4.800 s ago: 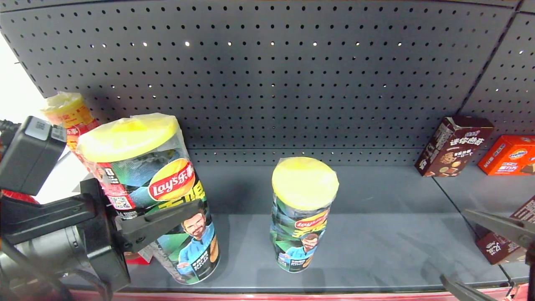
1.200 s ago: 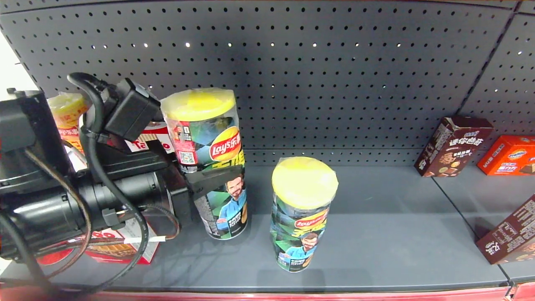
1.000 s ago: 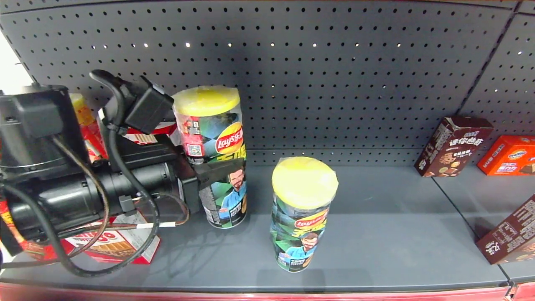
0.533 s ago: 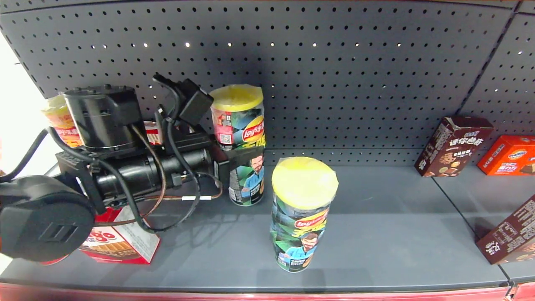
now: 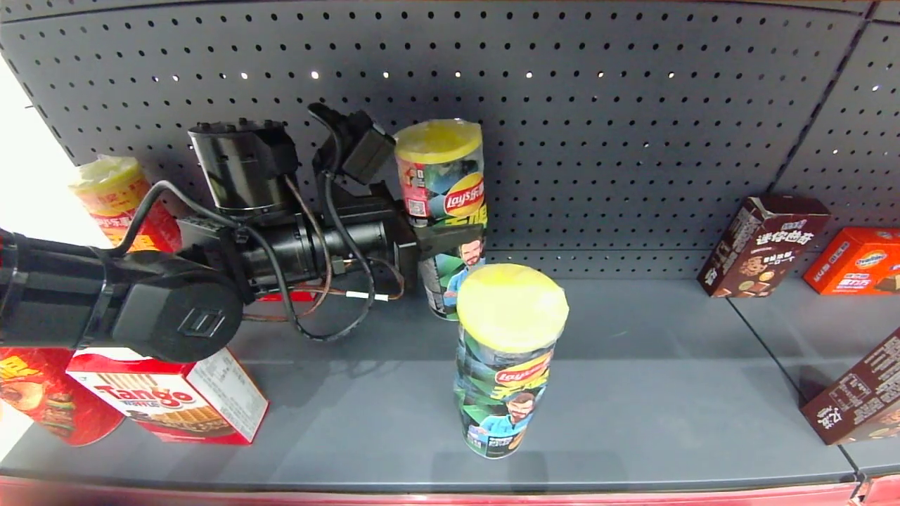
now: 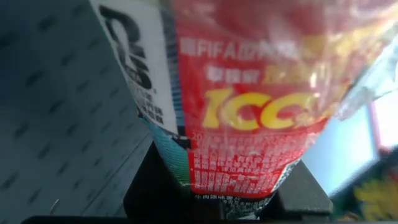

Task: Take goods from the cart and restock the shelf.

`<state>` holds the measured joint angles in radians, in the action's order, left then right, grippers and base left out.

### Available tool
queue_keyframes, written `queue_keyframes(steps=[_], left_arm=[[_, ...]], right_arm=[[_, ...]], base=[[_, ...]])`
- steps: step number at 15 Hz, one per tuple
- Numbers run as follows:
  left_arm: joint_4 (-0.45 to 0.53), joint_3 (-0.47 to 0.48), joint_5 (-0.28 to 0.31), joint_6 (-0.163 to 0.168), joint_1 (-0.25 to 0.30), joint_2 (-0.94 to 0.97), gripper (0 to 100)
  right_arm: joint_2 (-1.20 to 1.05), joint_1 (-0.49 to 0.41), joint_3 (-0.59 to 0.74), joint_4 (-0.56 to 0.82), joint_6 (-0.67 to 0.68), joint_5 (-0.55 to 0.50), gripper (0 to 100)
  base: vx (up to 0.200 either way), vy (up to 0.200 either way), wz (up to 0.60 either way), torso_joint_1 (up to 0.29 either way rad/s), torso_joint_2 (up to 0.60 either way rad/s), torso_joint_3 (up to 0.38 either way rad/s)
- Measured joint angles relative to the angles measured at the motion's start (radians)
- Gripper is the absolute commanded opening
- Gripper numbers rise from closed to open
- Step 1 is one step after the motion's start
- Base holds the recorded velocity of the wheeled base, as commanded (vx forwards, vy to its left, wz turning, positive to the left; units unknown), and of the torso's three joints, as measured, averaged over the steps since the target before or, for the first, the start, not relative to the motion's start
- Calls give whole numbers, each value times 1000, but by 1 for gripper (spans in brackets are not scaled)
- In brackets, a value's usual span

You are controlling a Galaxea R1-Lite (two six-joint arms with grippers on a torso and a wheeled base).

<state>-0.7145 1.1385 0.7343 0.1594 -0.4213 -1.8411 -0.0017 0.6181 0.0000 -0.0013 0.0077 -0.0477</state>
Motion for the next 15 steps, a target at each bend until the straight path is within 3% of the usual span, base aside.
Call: queue_keyframes(steps=[3,9,12,15], left_arm=[[24,55,51,0,18,-27,0],[71,167,70,4,36,-103,0],[178,260,70,8,33,-141,0],[183,299,71,11,31,-176,0]], right_arm=[[0,0,0,0,0,0,100],[0,0,0,0,0,0,100],[0,0,0,0,0,0,100],[0,0,0,0,0,0,100]], base=[[0,0,0,0,0,0],[0,0,0,0,0,0],[0,0,0,0,0,0],[0,0,0,0,0,0]])
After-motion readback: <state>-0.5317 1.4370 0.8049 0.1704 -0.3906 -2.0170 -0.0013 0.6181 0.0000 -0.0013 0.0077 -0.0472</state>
